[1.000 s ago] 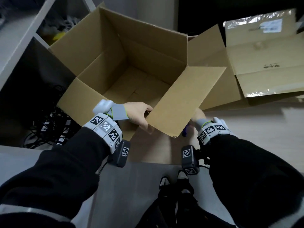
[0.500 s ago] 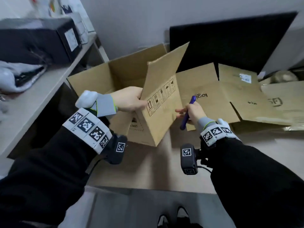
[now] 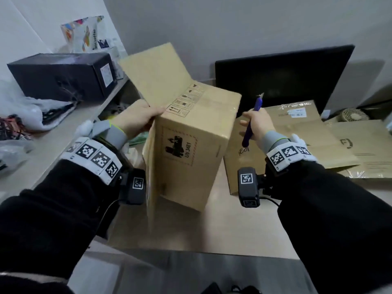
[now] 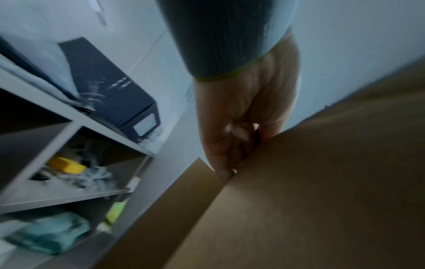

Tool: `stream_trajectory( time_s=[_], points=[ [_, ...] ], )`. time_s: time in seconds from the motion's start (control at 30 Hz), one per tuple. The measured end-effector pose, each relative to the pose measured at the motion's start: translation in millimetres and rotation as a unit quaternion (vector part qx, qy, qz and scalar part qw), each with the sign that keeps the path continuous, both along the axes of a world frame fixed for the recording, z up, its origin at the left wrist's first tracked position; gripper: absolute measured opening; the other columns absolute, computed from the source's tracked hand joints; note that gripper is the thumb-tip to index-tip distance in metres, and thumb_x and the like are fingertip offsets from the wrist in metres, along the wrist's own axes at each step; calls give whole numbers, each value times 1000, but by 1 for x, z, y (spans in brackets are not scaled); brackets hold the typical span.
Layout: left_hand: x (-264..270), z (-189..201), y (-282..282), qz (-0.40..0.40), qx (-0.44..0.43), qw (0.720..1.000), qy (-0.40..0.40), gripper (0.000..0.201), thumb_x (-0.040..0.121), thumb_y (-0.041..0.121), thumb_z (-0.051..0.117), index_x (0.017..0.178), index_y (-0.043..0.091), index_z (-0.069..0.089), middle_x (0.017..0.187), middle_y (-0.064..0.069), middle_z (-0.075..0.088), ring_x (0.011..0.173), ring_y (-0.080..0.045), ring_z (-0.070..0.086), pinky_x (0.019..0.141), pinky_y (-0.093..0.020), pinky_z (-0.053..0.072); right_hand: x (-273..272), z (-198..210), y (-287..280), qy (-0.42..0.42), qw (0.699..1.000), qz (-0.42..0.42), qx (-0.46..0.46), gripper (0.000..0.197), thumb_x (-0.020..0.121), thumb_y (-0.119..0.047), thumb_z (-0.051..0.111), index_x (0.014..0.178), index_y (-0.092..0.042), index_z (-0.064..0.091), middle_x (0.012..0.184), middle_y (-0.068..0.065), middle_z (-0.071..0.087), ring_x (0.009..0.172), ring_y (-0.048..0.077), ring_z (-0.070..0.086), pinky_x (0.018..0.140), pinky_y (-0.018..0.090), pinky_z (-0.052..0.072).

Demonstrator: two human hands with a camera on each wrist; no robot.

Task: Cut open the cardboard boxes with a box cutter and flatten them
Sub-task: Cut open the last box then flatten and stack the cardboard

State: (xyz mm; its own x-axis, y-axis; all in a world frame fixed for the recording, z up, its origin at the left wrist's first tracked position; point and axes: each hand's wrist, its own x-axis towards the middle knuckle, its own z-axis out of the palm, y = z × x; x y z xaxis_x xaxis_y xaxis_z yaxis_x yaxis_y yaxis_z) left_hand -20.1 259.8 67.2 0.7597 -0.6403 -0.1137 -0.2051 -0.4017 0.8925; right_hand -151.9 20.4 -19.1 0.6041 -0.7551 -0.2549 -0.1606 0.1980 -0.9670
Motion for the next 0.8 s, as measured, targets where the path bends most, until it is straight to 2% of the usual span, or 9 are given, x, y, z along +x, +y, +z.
stream_trajectory(
  time_s=[0.1, 0.17, 0.23, 0.33, 0.4, 0.5, 0.57, 0.63, 0.8],
  points=[
    [6, -24, 11, 64, -12, 998, -10, 16, 96, 16, 54, 112, 13, 55, 97, 0, 57, 81, -16, 55, 63, -14, 45, 3, 8, 14, -24, 999, 36, 20, 6, 96, -13, 42, 99, -18, 45, 117, 5, 57, 96, 19, 59, 77, 44, 55],
    [11, -38, 19, 72, 65, 995, -3, 24, 89, 35, 63, 91, 12, 58, 89, -8, 54, 76, -20, 51, 58, -23, 39, 8, 11, 23, -27, 997, 64, 24, 13, 97, -13, 42, 109, -16, 43, 114, 3, 55, 96, 19, 58, 64, 36, 53],
    [10, -40, 25, 84, 143, 986, -8, 31, 93, 39, 57, 86, 9, 58, 79, -9, 55, 64, -21, 49, 49, -19, 38, 14, 13, 29, -23, 996, 89, 5, 15, 97, -14, 40, 112, -17, 42, 105, 0, 55, 90, 16, 58, 66, 37, 54],
    [16, -36, 38, 43, 253, 966, 3, 50, 94, 50, 47, 115, 6, 60, 108, -13, 65, 87, -24, 57, 73, -29, 49, 22, 15, 36, 2, 992, 118, -35, 15, 98, -16, 37, 111, -17, 44, 98, -1, 54, 89, 18, 57, 67, 39, 53],
    [21, -25, 48, 9, 368, 930, 16, 51, 94, 54, 45, 114, 10, 59, 110, -8, 63, 96, -24, 58, 93, -41, 46, 25, 15, 38, 16, 991, 125, -40, 17, 98, -16, 37, 113, -16, 44, 100, 1, 53, 93, 21, 56, 67, 39, 53],
    [27, 5, 55, -24, 474, 880, 25, 38, 98, 40, 43, 96, 10, 67, 81, -4, 68, 60, -13, 52, 68, -27, 43, 29, 17, 41, 32, 988, 144, -43, 21, 97, -17, 39, 117, -15, 45, 108, 7, 53, 101, 24, 57, 68, 39, 53],
    [21, 28, 43, -47, 450, 892, -16, 38, 100, 33, 42, 85, 9, 68, 61, 0, 60, 46, -10, 37, 50, -21, 30, 33, 19, 39, 41, 986, 151, -52, 23, 96, -17, 40, 118, -14, 47, 109, 9, 55, 104, 27, 58, 73, 41, 55],
    [10, 47, 21, -74, 383, 916, -93, 33, 99, 32, 46, 86, 10, 67, 63, 1, 58, 48, -10, 37, 47, -21, 32, 37, 20, 38, 47, 985, 158, -58, 23, 95, -15, 40, 116, -15, 48, 110, 8, 57, 105, 26, 59, 78, 44, 55],
    [-3, 44, -43, -135, 307, 912, -236, 30, 97, 31, 51, 120, 16, 62, 108, 1, 62, 98, -15, 57, 87, -27, 42, 45, 27, 33, 37, 985, 163, -50, 17, 96, -13, 37, 111, -16, 46, 115, 4, 56, 93, 19, 56, 82, 45, 53]
  ],
)
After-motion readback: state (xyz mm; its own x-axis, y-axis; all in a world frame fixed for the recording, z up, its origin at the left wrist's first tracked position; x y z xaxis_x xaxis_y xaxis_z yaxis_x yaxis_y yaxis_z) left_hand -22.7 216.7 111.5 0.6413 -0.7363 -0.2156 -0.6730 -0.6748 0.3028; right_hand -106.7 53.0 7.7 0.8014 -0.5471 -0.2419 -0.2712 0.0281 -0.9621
